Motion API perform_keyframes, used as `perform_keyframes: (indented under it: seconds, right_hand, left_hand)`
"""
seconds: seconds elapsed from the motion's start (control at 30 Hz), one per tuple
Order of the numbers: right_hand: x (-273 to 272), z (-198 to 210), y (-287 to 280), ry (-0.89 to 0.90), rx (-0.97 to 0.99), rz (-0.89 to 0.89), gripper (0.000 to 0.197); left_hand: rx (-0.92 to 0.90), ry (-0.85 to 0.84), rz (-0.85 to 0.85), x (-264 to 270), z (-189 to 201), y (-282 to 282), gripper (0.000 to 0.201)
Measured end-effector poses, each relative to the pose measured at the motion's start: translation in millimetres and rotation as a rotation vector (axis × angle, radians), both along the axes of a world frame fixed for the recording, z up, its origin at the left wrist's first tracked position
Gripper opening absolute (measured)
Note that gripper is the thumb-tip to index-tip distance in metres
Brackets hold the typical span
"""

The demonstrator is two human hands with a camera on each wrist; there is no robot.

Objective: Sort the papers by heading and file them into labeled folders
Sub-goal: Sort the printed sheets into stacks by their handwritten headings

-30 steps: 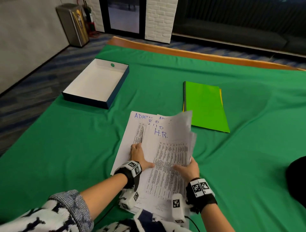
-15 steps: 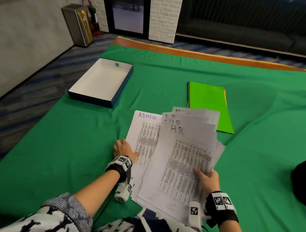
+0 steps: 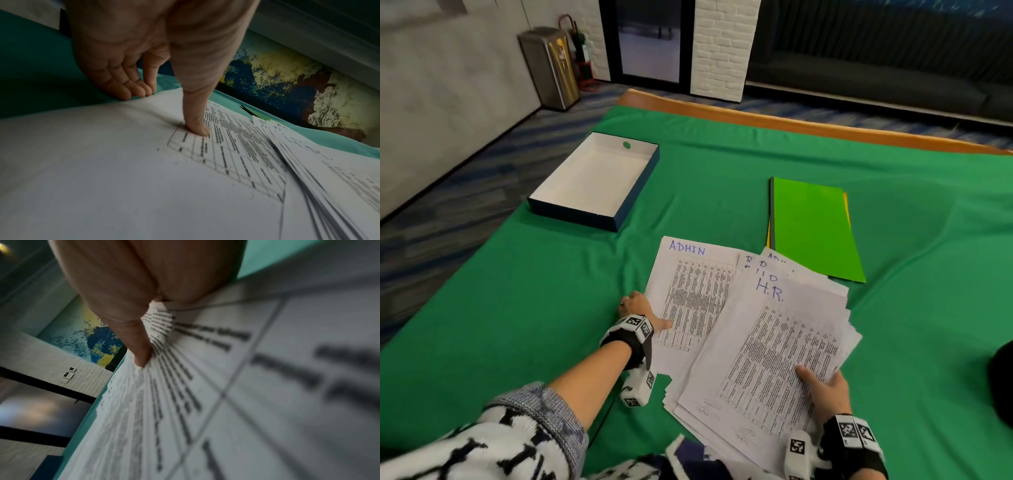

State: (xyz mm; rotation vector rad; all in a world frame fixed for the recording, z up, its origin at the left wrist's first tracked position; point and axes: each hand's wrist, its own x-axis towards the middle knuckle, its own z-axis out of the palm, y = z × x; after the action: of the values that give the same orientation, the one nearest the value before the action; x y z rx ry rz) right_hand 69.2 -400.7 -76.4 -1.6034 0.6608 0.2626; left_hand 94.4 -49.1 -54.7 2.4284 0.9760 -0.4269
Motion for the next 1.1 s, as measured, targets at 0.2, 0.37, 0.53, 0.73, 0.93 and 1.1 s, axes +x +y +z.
perform_keyframes:
  seconds: [0.2, 0.37, 0.53, 0.73, 0.93, 1.1]
  right_hand:
    - [-1, 0, -1, 0.009, 0.017, 0.005, 0.038]
    - [-3, 3, 1, 0.018, 0.029, 0.012, 0.036]
    - [-3, 2, 0, 0.005, 0.029, 0.007, 0.036]
    - [-5, -3, -3, -0.02, 0.027, 0.026, 0.034]
    - [-4, 7, -2, 0.005, 0.13, -0.003, 0.034]
    - [-6, 21, 5, -0.018, 0.208, -0.005, 0.02]
  left_hand:
    - [-0.067, 0.058, -0.028, 5, 8, 1, 0.082]
    - [-0.052, -0.014, 0.024, 0, 11, -4, 0.089]
    - [-0.116, -0.153, 0.059, -4, 16, -14, 0.074]
    - [-0.183, -0.449, 0.046, -19, 5, -5, 0.015]
    - [-0.402, -0.463, 0.231, -41, 15, 17, 0.023]
    - [-0.429, -0.45, 0.283, -51, 6, 17, 0.034]
